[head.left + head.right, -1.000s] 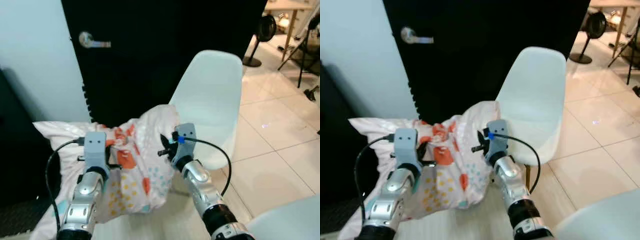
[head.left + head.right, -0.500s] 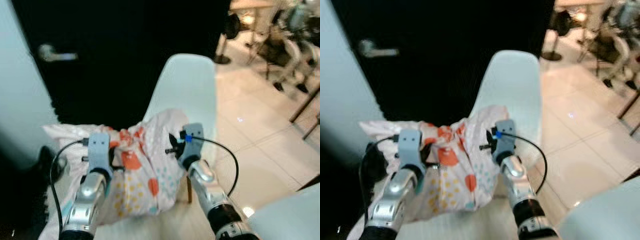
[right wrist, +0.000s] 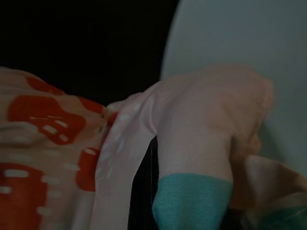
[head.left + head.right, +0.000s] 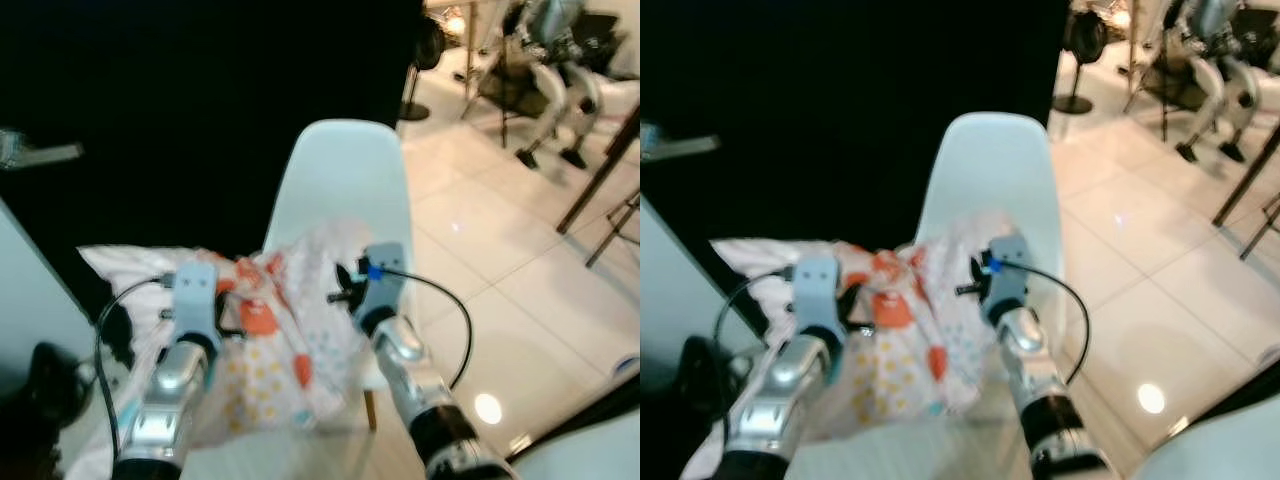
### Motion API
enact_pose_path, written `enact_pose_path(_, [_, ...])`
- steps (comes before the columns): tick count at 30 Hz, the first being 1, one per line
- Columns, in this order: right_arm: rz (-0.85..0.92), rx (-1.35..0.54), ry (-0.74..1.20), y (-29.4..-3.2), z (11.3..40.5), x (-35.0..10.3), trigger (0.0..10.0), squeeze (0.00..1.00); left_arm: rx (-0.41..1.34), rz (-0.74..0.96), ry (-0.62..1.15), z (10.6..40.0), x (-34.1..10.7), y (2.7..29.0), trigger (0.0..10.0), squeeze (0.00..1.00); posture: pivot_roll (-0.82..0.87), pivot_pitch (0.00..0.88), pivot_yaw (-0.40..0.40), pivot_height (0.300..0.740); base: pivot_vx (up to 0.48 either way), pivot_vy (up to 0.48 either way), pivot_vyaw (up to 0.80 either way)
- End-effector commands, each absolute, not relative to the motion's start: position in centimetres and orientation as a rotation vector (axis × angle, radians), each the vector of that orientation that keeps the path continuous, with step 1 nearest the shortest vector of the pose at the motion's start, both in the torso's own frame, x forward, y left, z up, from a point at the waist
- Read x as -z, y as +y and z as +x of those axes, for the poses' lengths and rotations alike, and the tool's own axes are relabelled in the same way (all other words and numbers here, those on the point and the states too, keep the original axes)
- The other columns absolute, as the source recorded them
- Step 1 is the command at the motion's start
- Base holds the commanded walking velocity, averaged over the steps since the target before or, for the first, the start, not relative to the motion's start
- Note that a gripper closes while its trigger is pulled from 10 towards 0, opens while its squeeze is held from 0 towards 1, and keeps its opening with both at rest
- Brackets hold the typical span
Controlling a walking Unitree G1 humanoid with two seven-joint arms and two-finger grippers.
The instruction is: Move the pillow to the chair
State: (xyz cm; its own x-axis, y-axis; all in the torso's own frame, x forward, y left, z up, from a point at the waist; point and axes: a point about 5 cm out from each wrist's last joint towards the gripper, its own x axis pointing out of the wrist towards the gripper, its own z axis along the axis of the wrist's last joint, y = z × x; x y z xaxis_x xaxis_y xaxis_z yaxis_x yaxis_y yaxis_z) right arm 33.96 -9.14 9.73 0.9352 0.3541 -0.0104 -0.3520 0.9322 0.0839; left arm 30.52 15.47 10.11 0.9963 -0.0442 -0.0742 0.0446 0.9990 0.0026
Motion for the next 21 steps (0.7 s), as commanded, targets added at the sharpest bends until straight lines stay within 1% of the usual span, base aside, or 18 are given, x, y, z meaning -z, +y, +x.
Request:
enact_pose_path(1, [0.079,-0.373,-0.002,-9.1,34.1,-10.3,10.0,0.0,0.095,-0.002,0.028,30.6,-11.0,14.3,10.0,0.0,0.07,0.086,0.014,0.74,0.398,0.0,0.0])
enact_pose_path(8, [0.08,-0.34,-0.008,-9.8,34.2,-10.4,10.0,0.0,0.101,-0.005,0.03,30.5,-10.9,14.1,10.0,0.0,0.07,0.087,0.012,0.74,0.398,0.0,0.0])
enact_pose_path(16, [0.079,-0.332,-0.011,-9.8,34.4,-10.5,10.0,0.0,0.106,-0.008,0.035,30.6,-10.8,14.0,10.0,0.0,0.07,0.092,0.014,0.74,0.398,0.0,0.0])
enact_pose_path(19, [0.076,-0.314,-0.023,-9.9,34.4,-10.6,10.0,0.0,0.111,-0.013,0.052,30.6,-10.6,14.0,10.0,0.0,0.07,0.097,0.016,0.74,0.377,0.0,0.0])
enact_pose_path(21, [0.089,-0.254,-0.042,-10.8,34.7,-11.0,10.0,0.0,0.151,0.017,0.122,30.9,-9.8,13.7,10.0,0.0,0.07,0.104,0.018,0.74,0.0,0.0,0.0])
